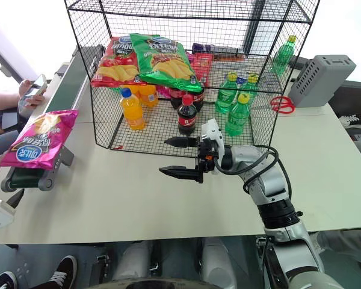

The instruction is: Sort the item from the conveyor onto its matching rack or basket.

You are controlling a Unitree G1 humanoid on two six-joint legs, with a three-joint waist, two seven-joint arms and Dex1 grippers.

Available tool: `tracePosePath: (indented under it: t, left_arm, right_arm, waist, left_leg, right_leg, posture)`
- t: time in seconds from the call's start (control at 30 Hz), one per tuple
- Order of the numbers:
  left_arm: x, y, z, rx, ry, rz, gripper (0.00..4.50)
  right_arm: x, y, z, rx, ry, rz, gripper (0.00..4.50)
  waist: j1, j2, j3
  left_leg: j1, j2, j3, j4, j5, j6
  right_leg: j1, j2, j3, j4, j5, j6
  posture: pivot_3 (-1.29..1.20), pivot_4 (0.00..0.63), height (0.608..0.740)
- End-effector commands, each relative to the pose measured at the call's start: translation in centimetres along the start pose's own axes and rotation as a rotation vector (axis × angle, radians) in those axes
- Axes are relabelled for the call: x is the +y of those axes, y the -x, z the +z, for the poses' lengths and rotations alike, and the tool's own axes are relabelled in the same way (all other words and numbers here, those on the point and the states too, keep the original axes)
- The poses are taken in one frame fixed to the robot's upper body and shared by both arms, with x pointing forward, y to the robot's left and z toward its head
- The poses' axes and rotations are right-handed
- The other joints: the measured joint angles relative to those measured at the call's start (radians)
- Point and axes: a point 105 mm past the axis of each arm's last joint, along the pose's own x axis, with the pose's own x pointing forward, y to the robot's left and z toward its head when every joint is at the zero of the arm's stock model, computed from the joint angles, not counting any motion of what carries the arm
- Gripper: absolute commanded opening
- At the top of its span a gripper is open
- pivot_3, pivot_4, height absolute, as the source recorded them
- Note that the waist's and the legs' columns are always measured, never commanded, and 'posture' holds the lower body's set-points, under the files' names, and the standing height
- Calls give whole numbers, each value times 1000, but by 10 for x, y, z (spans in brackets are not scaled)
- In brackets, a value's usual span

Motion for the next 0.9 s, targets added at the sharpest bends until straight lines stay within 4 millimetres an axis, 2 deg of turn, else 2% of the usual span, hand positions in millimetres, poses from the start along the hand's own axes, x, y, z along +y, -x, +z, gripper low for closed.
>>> tracePosePath:
  t: [0.03, 0.47, 0.57, 0.8, 0.83, 0.9]
  left_arm:
    - [10, -3, 5, -18, -8, 32, 4500]
    - [6, -16, 15, -53, 16, 1, 4500]
    - [4, -16, 15, -59, 54, -9, 3743]
    - [15, -17, 18, -77, 57, 32, 379]
    - [19, -17, 17, -75, 68, 52, 49]
    - [30, -18, 19, -82, 92, 92, 49]
  right_arm:
    - [0, -2, 13, -37, 54, -1, 4466]
    - [-3, 1, 10, -13, 84, -30, 4466]
    - [-3, 1, 10, -12, 88, -34, 4500]
    - [-7, 2, 7, 1, 104, -52, 4500]
    - [-7, 2, 7, 2, 107, -54, 4500]
    - [-8, 3, 7, 3, 114, -59, 4500]
  waist:
    - [-1, 0, 0]
    - [0, 0, 0]
    - [0, 0, 0]
    - [0, 0, 0]
    - [1, 0, 0]
    - [0, 0, 0]
  left_leg:
    - [0, 0, 0, 0, 0, 0]
    - [0, 0, 0, 0, 0, 0]
    - [0, 0, 0, 0, 0, 0]
    - [0, 0, 0, 0, 0, 0]
    - [0, 0, 0, 0, 0, 0]
    - [0, 0, 0, 0, 0, 0]
  right_leg:
    - [0, 0, 0, 0, 0, 0]
    - [0, 0, 0, 0, 0, 0]
    - [0, 0, 0, 0, 0, 0]
    - [0, 0, 0, 0, 0, 0]
    - [0, 0, 0, 0, 0, 0]
    - [0, 0, 0, 0, 0, 0]
  posture:
    - [0, 150, 740]
    - [0, 150, 740]
    - [0, 150, 740]
    - [0, 150, 740]
    - [0, 150, 740]
    - [0, 150, 740]
